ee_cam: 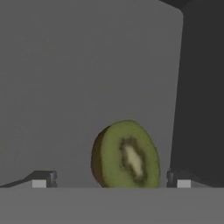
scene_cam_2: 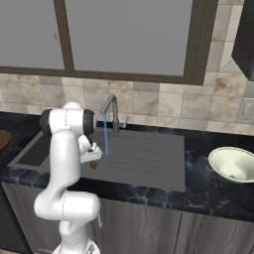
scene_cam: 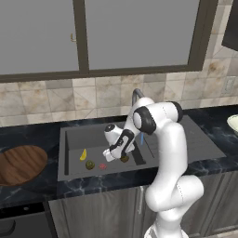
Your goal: Pick the kiwis from the sink and place them in one bowl. Place the lemon wedge in the other bowl. Then turn off the sink faucet.
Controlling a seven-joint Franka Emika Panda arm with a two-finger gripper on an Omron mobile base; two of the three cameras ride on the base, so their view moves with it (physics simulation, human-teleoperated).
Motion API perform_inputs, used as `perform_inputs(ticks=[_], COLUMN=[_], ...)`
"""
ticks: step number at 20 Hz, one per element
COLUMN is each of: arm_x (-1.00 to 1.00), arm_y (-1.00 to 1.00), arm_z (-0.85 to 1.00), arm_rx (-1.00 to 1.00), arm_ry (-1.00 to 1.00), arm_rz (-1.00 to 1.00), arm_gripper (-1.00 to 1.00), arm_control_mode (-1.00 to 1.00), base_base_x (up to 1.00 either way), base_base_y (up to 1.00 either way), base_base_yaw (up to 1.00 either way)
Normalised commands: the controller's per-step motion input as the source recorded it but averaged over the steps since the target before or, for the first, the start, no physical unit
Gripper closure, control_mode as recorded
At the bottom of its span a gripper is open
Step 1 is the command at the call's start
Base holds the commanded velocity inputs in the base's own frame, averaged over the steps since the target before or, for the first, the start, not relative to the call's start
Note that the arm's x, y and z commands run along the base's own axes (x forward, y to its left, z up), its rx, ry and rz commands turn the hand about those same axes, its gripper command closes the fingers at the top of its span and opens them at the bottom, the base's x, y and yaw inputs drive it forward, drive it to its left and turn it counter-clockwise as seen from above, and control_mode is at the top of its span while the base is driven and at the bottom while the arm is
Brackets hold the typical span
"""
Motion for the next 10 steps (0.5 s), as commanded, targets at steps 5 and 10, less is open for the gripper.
perform_inputs(ticks=[5,10], arm_x=[0.11,0.18], arm_y=[0.0,0.0], arm_z=[-0.14,-0.15], arm_rx=[0.0,0.0], arm_ry=[0.0,0.0], arm_rz=[0.0,0.0], arm_gripper=[-1.0,-1.0], arm_control_mode=[-1.0,-1.0], base_base_x=[0.0,0.0], base_base_y=[0.0,0.0], base_base_yaw=[0.0,0.0])
